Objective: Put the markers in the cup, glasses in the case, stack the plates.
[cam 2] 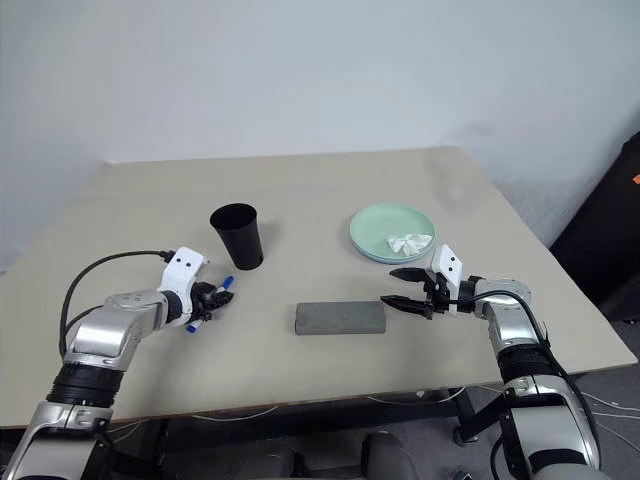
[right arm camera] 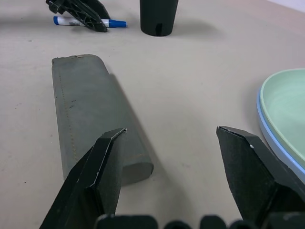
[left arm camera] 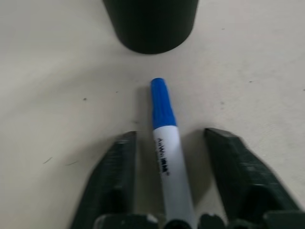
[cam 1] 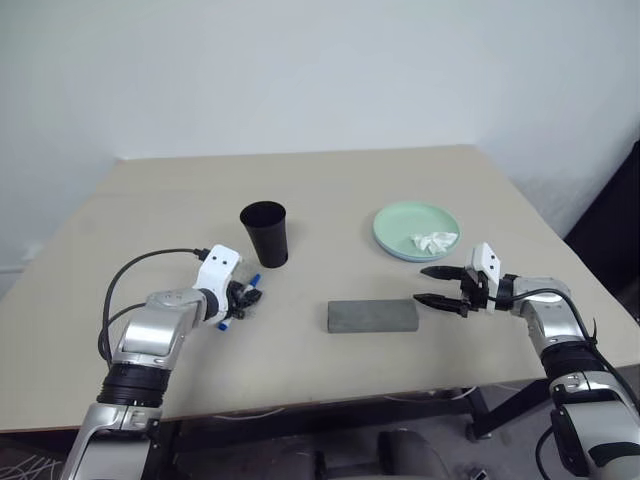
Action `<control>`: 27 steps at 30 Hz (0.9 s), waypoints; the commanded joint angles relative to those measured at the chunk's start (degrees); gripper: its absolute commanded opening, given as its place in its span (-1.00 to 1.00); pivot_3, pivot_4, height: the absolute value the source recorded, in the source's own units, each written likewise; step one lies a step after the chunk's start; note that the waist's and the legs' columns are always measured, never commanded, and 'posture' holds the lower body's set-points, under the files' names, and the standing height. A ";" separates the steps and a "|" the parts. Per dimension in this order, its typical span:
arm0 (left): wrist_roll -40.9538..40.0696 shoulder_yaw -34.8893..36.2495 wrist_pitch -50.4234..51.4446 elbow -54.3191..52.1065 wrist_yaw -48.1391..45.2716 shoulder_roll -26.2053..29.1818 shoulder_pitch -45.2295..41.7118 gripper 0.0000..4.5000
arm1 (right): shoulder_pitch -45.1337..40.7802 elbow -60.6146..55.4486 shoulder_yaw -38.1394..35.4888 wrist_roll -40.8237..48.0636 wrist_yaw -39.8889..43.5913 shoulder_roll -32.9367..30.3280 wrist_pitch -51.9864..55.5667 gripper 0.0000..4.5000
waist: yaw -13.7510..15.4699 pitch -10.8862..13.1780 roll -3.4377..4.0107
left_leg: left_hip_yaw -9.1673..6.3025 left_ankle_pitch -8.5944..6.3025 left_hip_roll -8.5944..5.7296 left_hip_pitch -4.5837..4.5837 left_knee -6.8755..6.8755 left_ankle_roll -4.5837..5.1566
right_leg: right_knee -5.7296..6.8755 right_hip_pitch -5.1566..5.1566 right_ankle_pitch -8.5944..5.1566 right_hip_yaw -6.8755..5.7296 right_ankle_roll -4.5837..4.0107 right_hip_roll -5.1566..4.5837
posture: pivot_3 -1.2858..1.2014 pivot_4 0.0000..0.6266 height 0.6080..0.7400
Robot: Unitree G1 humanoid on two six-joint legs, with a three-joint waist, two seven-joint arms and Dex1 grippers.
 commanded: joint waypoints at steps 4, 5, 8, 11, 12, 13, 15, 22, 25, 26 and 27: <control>1.41 -0.12 -0.24 0.06 0.05 0.37 -1.00 -0.94 | -1.62 -0.59 -0.78 0.51 -0.32 -0.04 -0.91 0.45 | -0.08 0.00 0.00 | -0.01 0.03 0.01 0.04 0.00 -0.04 | 0.02 0.00 0.00 0.02 0.00 0.00 | 0.03 -1.00 1.00; 1.36 -0.17 -0.36 -0.28 -0.27 0.39 -1.03 -0.94 | -1.65 -0.58 -0.78 0.51 -0.35 -0.03 -0.91 0.45 | -0.08 0.00 0.00 | -0.01 0.03 0.01 0.04 0.00 -0.04 | 0.02 0.00 0.00 0.02 -0.01 0.00 | 0.03 -1.00 1.00; 0.57 0.11 -2.46 -1.71 -1.98 0.18 -1.07 -0.94 | -1.68 -0.54 -0.82 0.48 -0.41 -0.04 -0.93 0.45 | -0.05 0.00 0.00 | -0.01 0.03 0.01 0.03 0.00 -0.04 | 0.02 -0.01 0.00 0.02 -0.01 0.00 | 0.03 -1.00 1.00; -1.40 -0.36 -6.86 -5.41 -6.47 -0.66 -0.51 -0.94 | -1.99 -0.22 -0.85 0.38 -0.58 -0.01 -0.95 0.45 | 0.04 0.00 0.00 | -0.01 0.03 0.00 -0.03 0.00 -0.04 | 0.00 -0.04 0.00 0.01 -0.01 0.00 | 0.03 -1.00 1.00; -2.02 -1.59 -8.82 -7.52 -9.05 -0.91 -0.15 -0.94 | -2.12 -0.08 -0.84 0.34 -0.66 0.04 -0.97 0.45 | 0.11 0.00 -0.01 | 0.00 0.02 -0.01 -0.06 0.00 -0.03 | -0.02 -0.05 0.00 0.01 -0.01 -0.01 | 0.03 -1.00 1.00; -2.43 -2.78 -10.48 -9.28 -11.28 -1.07 0.14 -0.94 | -2.22 0.04 -0.82 0.30 -0.72 0.08 -1.00 0.45 | 0.15 0.00 -0.01 | 0.00 0.02 -0.03 -0.09 0.00 -0.03 | -0.03 -0.05 0.00 0.01 -0.01 -0.02 | 0.03 -1.00 1.00; -3.05 -5.01 -13.72 -11.30 -14.87 -1.88 -0.53 -0.94 | -2.54 0.29 -0.75 0.18 -0.82 0.22 -1.08 0.45 | 0.14 0.00 0.00 | 0.01 0.00 -0.06 -0.12 0.00 -0.03 | -0.07 -0.04 0.00 0.00 -0.01 -0.05 | 0.03 -1.00 1.00; -4.76 -0.46 -24.42 -1.58 -12.11 -10.38 -12.20 -0.94 | -3.84 1.45 -0.64 -0.37 -1.46 0.78 -1.93 0.45 | 0.15 0.04 -0.05 | 0.02 0.14 -0.05 -0.09 0.01 0.18 | -0.06 0.01 0.00 -0.01 -0.02 0.03 | 0.03 -1.00 1.00; -1.83 2.97 -35.30 8.15 -4.64 -14.31 -19.50 -0.94 | -3.88 1.46 -0.82 -0.36 -1.88 0.94 -2.29 0.45 | 0.14 0.05 -0.09 | -0.01 0.34 -0.13 -0.14 0.05 0.27 | -0.08 0.07 0.01 -0.01 -0.02 0.01 | 0.03 -1.00 1.00; 0.06 3.68 -39.19 12.11 -1.19 -14.92 -21.85 -0.94 | -3.74 1.26 -0.84 -0.31 -1.96 0.97 -2.27 0.45 | 0.11 0.04 -0.08 | -0.01 0.35 -0.15 -0.12 0.05 0.28 | -0.09 0.11 0.01 0.02 -0.02 -0.01 | 0.03 -1.00 1.00; 1.84 4.10 -42.77 15.61 1.81 -15.25 -23.82 -0.94 | -3.54 0.98 -0.85 -0.24 -2.02 0.98 -2.22 0.45 | 0.07 0.03 -0.08 | -0.01 0.35 -0.16 -0.09 0.05 0.29 | -0.11 0.16 0.01 0.03 -0.01 -0.02 | 0.03 -1.00 1.00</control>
